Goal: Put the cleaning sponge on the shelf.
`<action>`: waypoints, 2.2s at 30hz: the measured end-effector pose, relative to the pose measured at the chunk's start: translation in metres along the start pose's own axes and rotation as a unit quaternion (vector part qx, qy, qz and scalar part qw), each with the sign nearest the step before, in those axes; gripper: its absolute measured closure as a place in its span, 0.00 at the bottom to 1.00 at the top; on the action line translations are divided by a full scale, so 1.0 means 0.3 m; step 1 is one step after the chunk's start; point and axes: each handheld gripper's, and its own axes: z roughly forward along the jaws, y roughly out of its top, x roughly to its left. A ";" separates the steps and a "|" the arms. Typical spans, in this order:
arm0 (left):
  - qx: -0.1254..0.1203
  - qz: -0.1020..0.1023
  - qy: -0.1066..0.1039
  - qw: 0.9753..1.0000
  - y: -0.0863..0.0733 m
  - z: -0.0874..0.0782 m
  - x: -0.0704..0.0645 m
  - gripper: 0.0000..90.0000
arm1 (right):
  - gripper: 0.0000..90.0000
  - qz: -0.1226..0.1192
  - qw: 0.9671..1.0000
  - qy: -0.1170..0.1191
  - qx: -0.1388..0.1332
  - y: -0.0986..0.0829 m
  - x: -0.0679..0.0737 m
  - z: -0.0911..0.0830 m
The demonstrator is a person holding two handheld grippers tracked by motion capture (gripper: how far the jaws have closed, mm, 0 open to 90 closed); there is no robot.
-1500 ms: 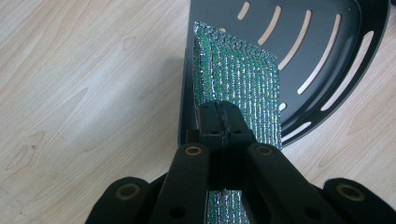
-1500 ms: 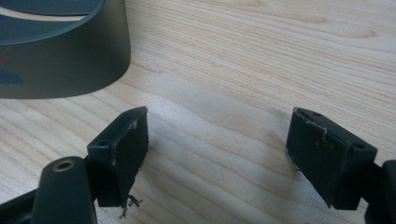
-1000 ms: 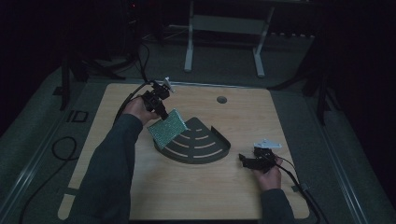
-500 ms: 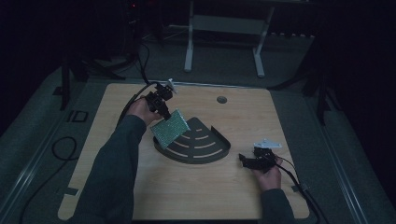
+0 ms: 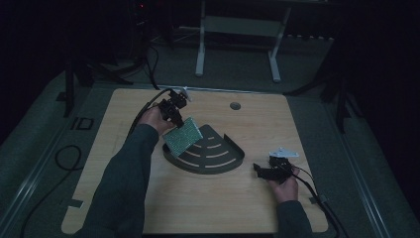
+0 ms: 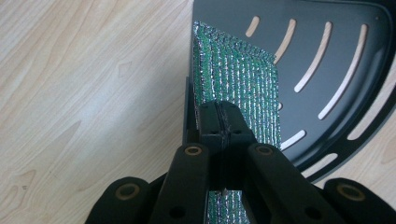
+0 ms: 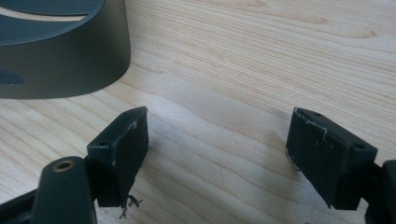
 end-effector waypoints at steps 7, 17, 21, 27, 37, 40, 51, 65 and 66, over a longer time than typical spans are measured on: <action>0.000 0.003 0.004 1.000 0.005 0.017 -0.005 1.00 | 0.23 0.000 1.000 0.000 0.000 0.000 0.000 0.000; 0.008 0.011 0.012 1.000 0.010 0.046 -0.014 1.00 | 0.23 0.000 1.000 0.000 0.000 0.000 0.000 0.000; 0.007 0.019 0.016 1.000 0.009 0.051 -0.020 1.00 | 0.23 0.000 1.000 0.000 0.000 0.000 0.000 0.000; 0.010 0.020 0.016 1.000 0.009 0.068 -0.023 1.00 | 0.23 0.000 1.000 0.000 0.000 0.000 0.000 0.000; 0.012 0.025 0.021 0.999 0.006 0.086 -0.032 1.00 | 0.23 0.000 1.000 0.000 0.000 0.000 0.000 0.000; 0.015 0.024 0.023 0.999 0.002 0.089 -0.031 1.00 | 0.23 0.000 1.000 0.000 0.000 0.000 0.000 0.000; 0.021 0.030 0.022 0.999 -0.004 0.109 -0.038 1.00 | 0.23 0.000 1.000 0.000 0.000 0.000 0.000 0.000; 0.034 0.033 0.025 0.999 -0.010 0.123 -0.045 0.99 | 0.23 0.000 1.000 0.000 0.000 0.000 0.000 0.000; 0.035 0.034 0.026 0.998 -0.009 0.124 -0.045 0.99 | 0.23 0.000 1.000 0.000 0.000 0.000 0.000 0.000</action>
